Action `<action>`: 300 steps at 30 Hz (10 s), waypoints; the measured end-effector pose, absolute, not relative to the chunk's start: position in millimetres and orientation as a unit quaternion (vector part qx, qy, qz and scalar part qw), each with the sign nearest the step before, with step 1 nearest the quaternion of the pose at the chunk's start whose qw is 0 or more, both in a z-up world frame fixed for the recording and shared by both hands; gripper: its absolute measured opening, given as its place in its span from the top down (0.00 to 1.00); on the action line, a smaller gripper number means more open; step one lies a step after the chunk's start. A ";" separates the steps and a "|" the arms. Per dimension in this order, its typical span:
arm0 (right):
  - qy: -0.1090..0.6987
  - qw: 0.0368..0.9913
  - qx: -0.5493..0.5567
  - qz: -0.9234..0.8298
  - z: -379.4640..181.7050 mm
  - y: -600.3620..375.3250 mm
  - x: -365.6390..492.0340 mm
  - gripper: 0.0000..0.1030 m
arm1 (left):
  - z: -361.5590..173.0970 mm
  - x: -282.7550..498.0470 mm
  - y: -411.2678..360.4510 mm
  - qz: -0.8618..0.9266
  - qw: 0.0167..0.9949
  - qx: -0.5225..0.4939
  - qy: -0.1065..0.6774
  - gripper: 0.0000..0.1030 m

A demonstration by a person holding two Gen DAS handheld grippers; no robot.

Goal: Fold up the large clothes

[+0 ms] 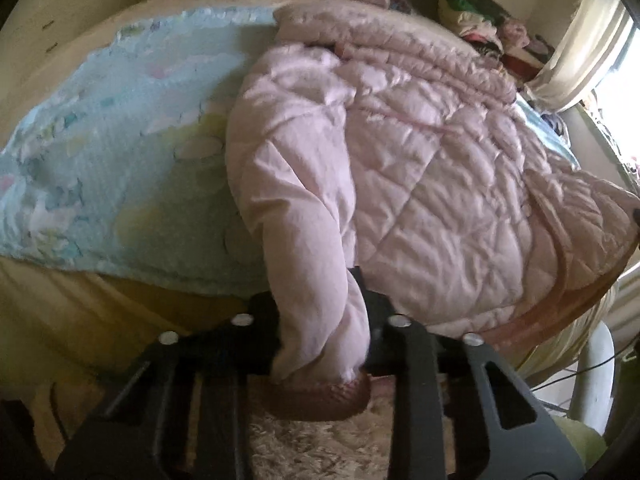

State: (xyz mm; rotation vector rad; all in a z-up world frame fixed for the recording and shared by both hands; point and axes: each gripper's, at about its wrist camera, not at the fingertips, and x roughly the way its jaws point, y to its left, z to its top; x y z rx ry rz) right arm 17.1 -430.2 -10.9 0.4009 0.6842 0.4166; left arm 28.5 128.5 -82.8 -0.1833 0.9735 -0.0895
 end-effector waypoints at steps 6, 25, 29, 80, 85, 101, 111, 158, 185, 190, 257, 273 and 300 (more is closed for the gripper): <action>0.314 0.907 0.197 0.199 -3.7 -425.6 24.4 0.84 | -43.4 30.4 133.9 -0.040 0.906 -0.092 0.410 0.87; 0.257 0.930 0.183 0.189 46.1 -409.3 76.5 0.84 | 29.0 86.4 131.3 -0.018 0.940 -0.092 0.328 0.87; 0.249 0.934 0.178 0.185 54.7 -405.7 89.5 0.84 | 33.8 94.7 130.3 -0.015 0.943 -0.085 0.321 0.87; 0.213 0.947 0.223 0.091 82.3 -413.9 283.0 0.85 | 84.1 254.2 137.1 0.037 0.960 -0.145 0.236 0.86; 0.219 0.947 0.221 0.077 75.2 -411.7 305.2 0.84 | 77.0 270.6 142.2 0.031 0.959 -0.149 0.237 0.86; 0.248 0.947 0.200 0.029 42.4 -389.8 368.6 0.84 | 32.2 327.5 158.2 0.024 0.947 -0.163 0.277 0.85; 0.261 0.938 0.225 0.023 20.3 -385.7 394.9 0.73 | 13.8 339.8 159.7 0.023 0.940 -0.172 0.294 0.84; 0.335 0.923 0.083 0.171 -15.6 -280.4 319.3 0.17 | 60.1 292.2 147.7 0.049 0.963 -0.102 0.247 0.09; 0.356 0.932 0.061 0.024 -44.0 -387.0 320.3 0.07 | -48.8 284.1 179.8 0.009 0.900 -0.132 0.416 0.09; 0.358 0.932 0.038 0.038 -48.7 -387.1 341.8 0.08 | -49.9 286.9 175.4 -0.019 0.900 -0.148 0.410 0.35; 0.305 0.942 0.010 0.136 -12.3 -233.2 354.1 0.32 | 6.8 326.9 141.2 0.055 0.939 -0.076 0.331 0.39; 0.415 0.896 -0.044 0.150 -71.7 -157.3 403.0 0.40 | -58.6 327.0 107.3 0.058 0.918 -0.050 0.390 0.28; 0.336 0.925 0.149 0.093 -21.9 -350.0 302.3 0.04 | -9.4 274.7 159.6 0.117 0.922 -0.111 0.351 0.09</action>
